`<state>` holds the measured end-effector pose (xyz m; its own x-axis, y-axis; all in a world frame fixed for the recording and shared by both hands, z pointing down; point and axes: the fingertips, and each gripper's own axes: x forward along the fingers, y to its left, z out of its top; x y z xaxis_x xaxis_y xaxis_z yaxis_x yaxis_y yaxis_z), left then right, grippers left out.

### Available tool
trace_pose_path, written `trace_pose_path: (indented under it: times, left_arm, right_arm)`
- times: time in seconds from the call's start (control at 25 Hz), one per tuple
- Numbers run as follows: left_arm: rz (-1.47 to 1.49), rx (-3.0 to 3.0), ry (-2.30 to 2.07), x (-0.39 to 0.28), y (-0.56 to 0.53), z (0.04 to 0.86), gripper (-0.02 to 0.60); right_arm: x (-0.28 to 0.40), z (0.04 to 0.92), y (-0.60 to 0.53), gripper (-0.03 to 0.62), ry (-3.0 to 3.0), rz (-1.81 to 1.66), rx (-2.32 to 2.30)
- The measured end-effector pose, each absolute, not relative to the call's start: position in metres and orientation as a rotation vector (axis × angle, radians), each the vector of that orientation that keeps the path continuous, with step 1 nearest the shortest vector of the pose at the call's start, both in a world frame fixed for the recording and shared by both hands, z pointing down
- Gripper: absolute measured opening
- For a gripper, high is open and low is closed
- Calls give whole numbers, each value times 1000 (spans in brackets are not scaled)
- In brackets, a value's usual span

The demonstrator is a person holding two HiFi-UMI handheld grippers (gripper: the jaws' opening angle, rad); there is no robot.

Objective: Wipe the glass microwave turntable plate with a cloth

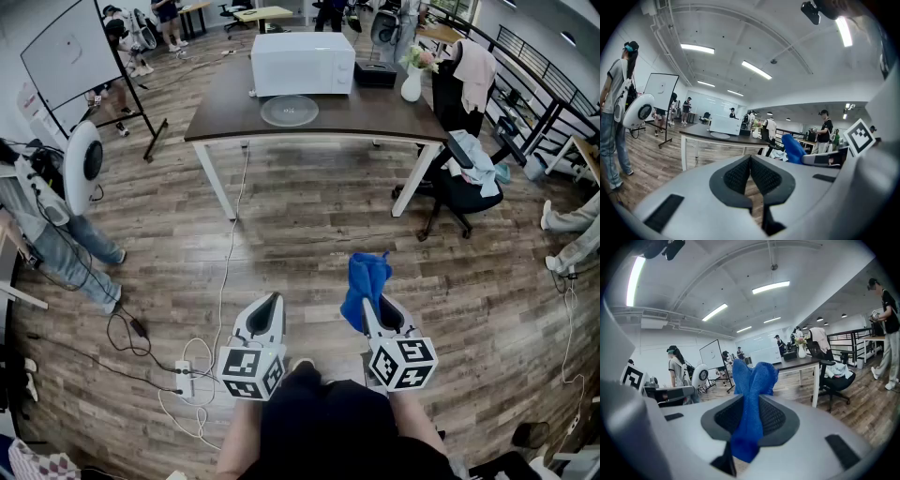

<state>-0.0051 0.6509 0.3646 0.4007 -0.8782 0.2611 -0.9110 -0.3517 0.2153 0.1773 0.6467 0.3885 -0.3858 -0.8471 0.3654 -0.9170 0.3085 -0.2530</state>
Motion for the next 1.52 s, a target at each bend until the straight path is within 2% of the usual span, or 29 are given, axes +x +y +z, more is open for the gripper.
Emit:
trace_pose_path:
  times: [0.6,1.52]
  left_arm:
    - [152,2319,-1556,-10,645,372,5]
    - [198,2307,-1526,-43,560,396,5]
  right_arm:
    - [179,399,644,94,-2351,706,1669]
    - [153,424,564,97,-2287,807,1721]
